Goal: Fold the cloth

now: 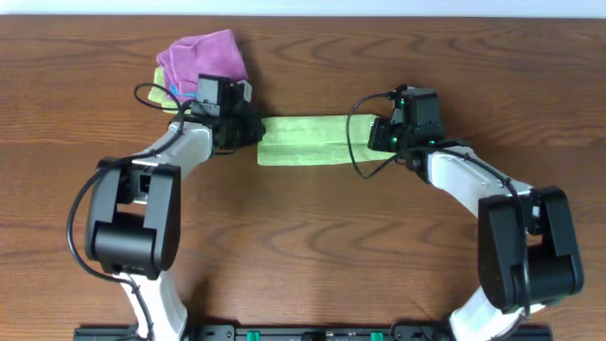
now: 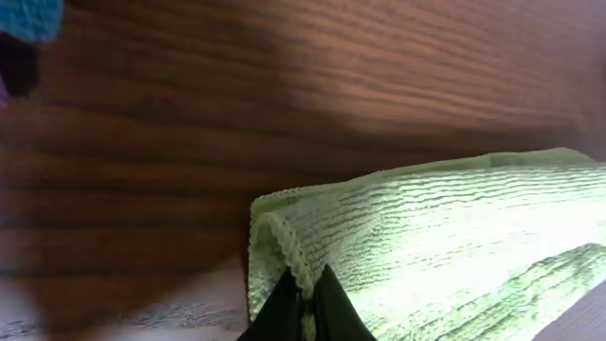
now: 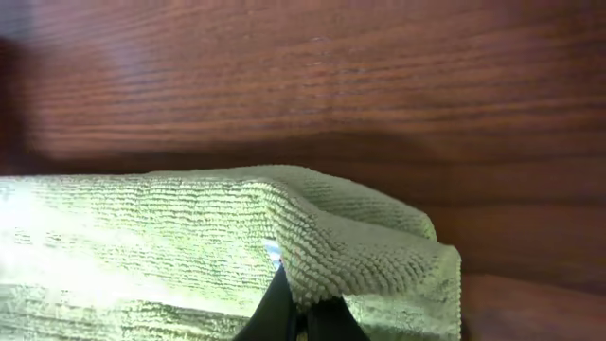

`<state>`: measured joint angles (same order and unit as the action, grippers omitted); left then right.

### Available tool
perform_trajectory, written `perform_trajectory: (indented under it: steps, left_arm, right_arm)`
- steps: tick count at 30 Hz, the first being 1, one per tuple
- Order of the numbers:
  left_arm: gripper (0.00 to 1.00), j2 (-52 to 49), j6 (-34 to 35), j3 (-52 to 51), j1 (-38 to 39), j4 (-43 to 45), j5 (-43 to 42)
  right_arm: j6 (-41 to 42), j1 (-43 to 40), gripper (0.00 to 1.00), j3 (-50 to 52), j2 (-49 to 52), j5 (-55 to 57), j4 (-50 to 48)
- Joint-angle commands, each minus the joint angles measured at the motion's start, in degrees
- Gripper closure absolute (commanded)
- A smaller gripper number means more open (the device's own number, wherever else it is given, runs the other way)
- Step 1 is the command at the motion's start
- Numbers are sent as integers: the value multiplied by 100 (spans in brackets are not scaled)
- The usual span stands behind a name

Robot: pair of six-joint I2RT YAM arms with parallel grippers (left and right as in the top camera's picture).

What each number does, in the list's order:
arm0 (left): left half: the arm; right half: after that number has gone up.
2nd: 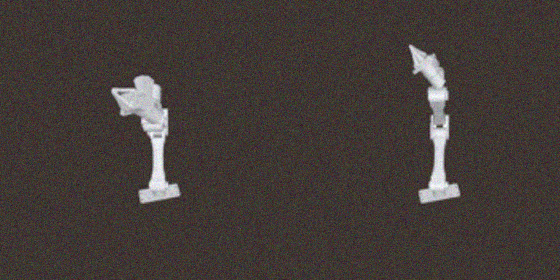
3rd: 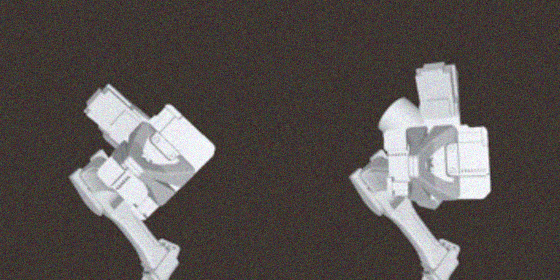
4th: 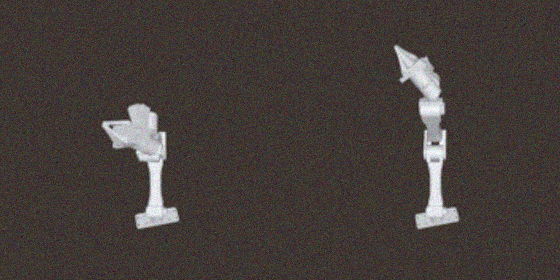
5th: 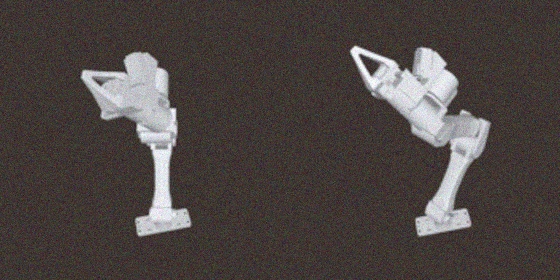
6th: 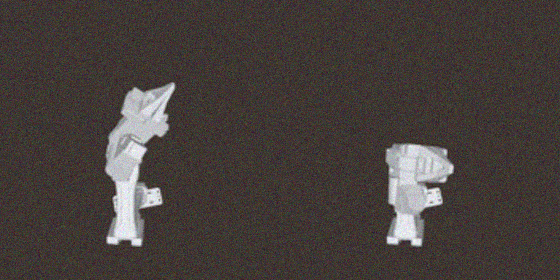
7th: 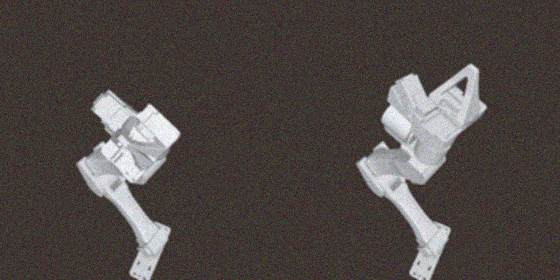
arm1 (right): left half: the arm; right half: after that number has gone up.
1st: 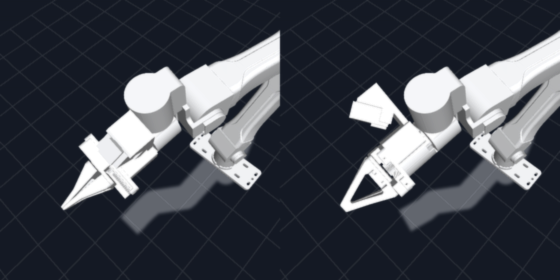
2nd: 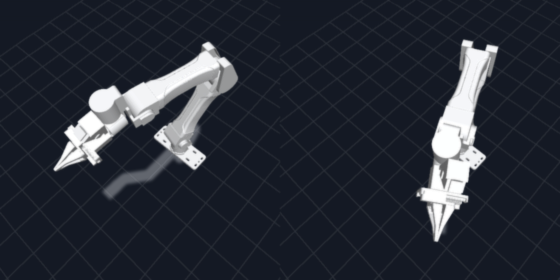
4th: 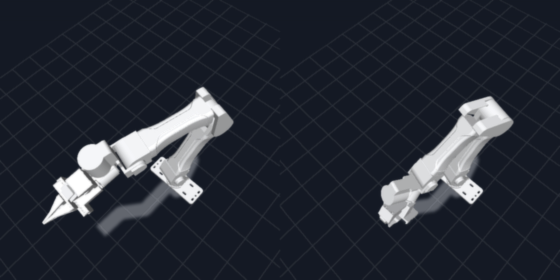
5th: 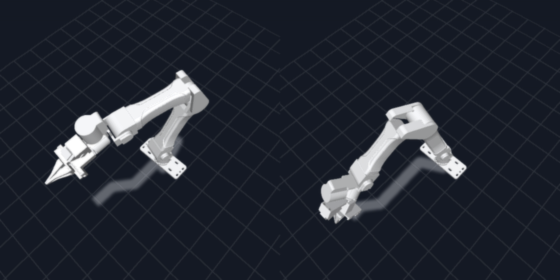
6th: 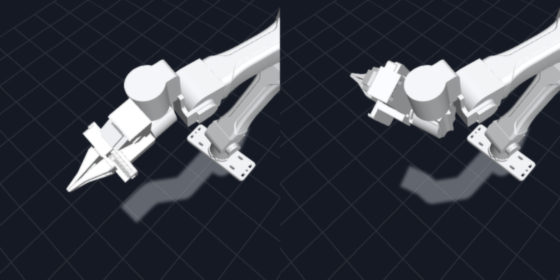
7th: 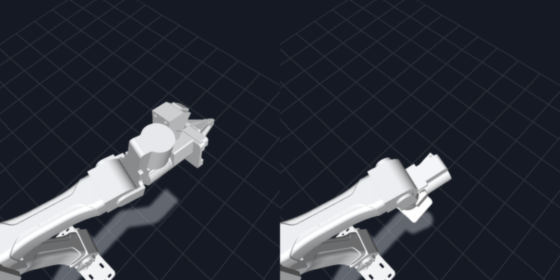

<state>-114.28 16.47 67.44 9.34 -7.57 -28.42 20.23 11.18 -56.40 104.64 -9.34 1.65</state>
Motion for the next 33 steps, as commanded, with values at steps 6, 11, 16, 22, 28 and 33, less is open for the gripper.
perform_trajectory:
  steps: [6, 11, 16, 22, 28, 33]
  left_arm:
    - [91, -166, -328, 92, -44, 37, 210]
    - [67, -138, -494, 94, -153, 35, 197]
    - [46, 9, -494, 96, -293, 28, 140]
    - [40, 343, -494, 98, -337, -72, 138]
    - [46, 940, -199, 98, -334, -315, -334]
    - [81, 1143, 431, 98, -286, -286, -605]
  right_arm:
    - [33, 15, 58, 2, 48, 356, 7]
    - [125, 15, 39, 2, 46, 352, 72]
    - [302, 15, 31, 2, -57, 334, 219]
    - [424, 4, 27, 0, -459, 409, 518]
    - [708, 4, 25, 0, -1180, 614, 1047]
    - [1016, -2, 17, 0, -1652, 612, 1661]
